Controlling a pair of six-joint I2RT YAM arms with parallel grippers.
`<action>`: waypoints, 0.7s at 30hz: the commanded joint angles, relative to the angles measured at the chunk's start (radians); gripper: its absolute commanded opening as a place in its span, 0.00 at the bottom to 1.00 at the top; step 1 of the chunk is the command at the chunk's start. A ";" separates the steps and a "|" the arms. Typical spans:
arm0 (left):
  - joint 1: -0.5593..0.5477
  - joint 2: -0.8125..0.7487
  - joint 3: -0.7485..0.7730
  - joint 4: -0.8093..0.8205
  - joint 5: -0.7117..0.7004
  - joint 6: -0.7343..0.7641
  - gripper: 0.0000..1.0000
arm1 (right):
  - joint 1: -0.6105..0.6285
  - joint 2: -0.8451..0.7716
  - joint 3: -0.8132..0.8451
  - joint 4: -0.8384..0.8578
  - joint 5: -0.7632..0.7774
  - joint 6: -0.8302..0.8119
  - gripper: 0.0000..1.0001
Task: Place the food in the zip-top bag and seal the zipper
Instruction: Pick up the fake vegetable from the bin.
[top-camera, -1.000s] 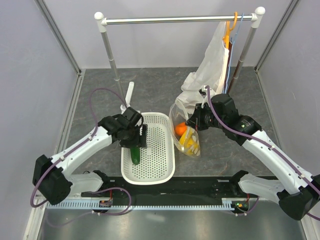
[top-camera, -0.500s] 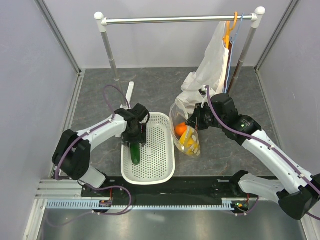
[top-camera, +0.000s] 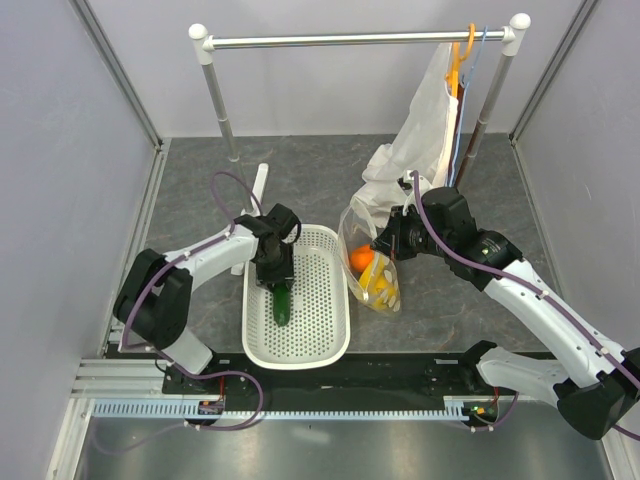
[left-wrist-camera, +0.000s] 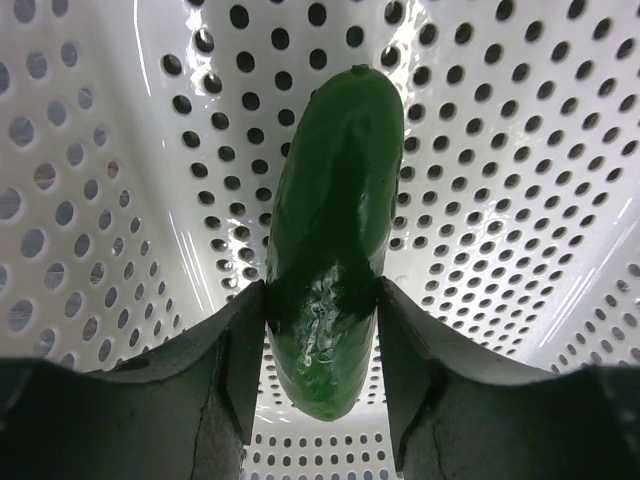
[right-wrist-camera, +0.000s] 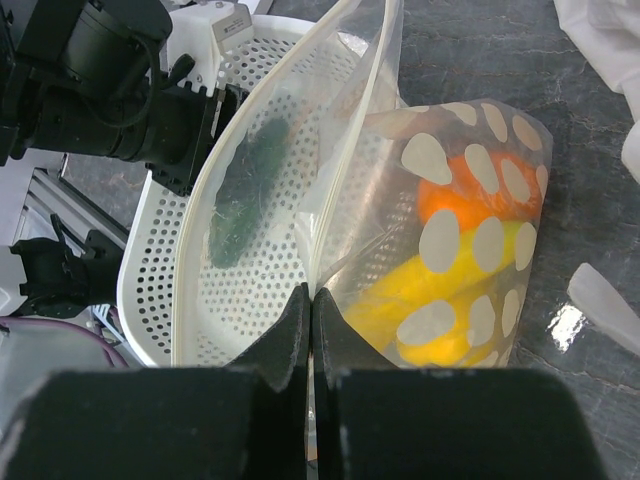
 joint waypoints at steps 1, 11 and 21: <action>0.012 0.002 0.036 0.028 0.040 0.012 0.56 | -0.004 0.004 -0.005 0.044 0.007 -0.011 0.00; 0.012 0.052 0.032 0.075 0.016 0.073 0.56 | -0.005 0.001 -0.003 0.029 0.008 -0.026 0.00; 0.008 -0.391 0.133 0.319 0.117 0.181 0.38 | -0.002 0.010 -0.011 0.050 -0.080 -0.041 0.00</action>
